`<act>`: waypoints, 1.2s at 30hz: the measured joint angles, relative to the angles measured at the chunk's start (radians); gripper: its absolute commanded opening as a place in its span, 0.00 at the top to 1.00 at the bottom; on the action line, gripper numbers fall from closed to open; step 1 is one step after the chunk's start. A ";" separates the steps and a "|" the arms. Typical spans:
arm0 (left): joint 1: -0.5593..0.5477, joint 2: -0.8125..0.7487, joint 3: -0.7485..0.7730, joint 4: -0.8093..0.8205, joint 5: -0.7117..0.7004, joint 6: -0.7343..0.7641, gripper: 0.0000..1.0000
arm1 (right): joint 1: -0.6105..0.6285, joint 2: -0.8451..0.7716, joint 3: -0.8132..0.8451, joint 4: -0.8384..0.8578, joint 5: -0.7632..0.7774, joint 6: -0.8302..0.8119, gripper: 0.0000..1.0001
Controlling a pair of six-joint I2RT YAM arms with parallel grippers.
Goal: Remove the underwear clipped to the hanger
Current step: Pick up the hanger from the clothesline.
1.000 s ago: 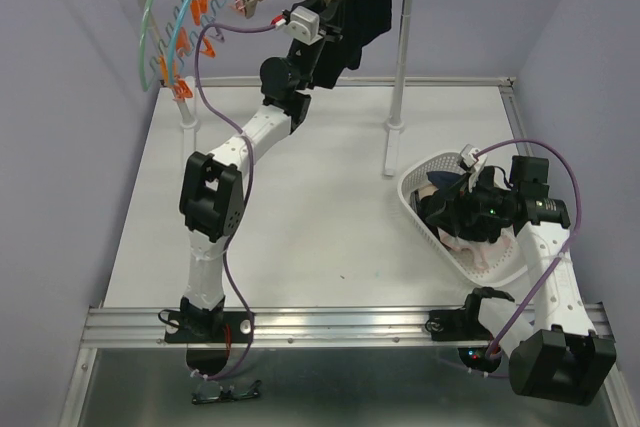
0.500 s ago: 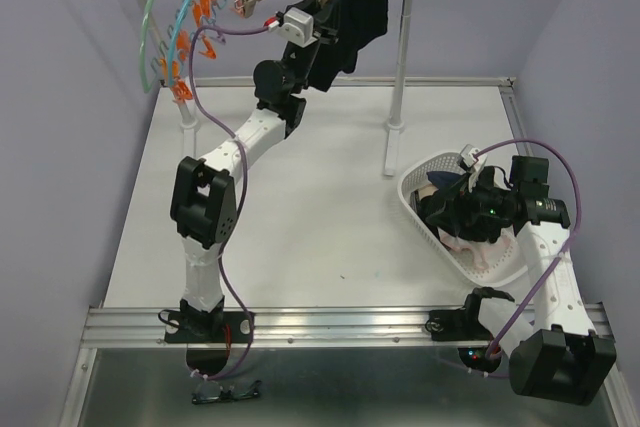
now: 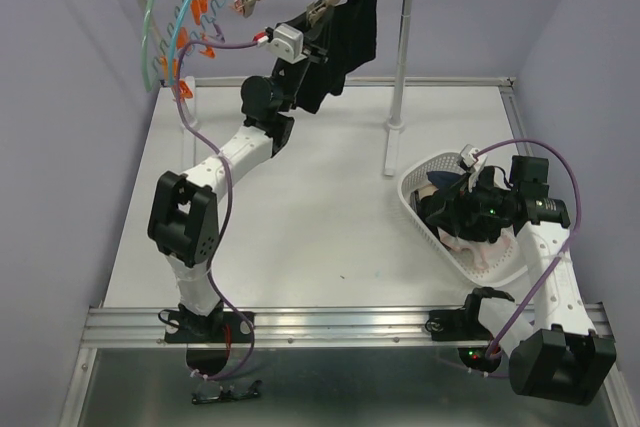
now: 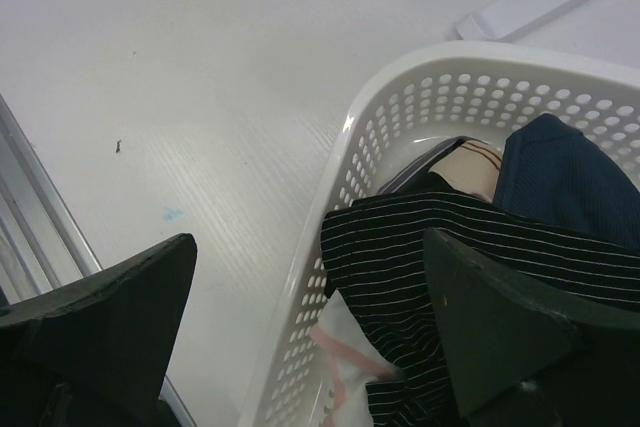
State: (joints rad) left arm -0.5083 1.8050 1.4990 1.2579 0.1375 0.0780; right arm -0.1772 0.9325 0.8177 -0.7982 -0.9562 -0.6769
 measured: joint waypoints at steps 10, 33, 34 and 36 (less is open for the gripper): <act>0.000 -0.164 -0.228 -0.007 0.000 -0.008 1.00 | 0.000 0.003 -0.002 0.001 0.006 -0.010 0.00; 0.013 -1.164 -0.886 -0.220 0.320 -0.307 1.00 | 0.006 0.234 0.409 -0.401 -0.224 -0.544 0.00; 0.013 -1.182 -0.890 -0.257 0.343 -0.311 1.00 | 0.010 0.252 0.460 -0.412 -0.233 -0.565 0.00; 0.013 -1.202 -0.903 -0.319 0.375 -0.313 1.00 | 0.032 0.270 0.549 -0.443 -0.249 -0.593 0.00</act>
State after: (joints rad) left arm -0.4953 0.6029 0.5964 0.9390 0.5129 -0.2348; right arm -0.1448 1.2026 1.3663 -1.2411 -1.2053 -1.2697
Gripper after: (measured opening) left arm 0.324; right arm 0.999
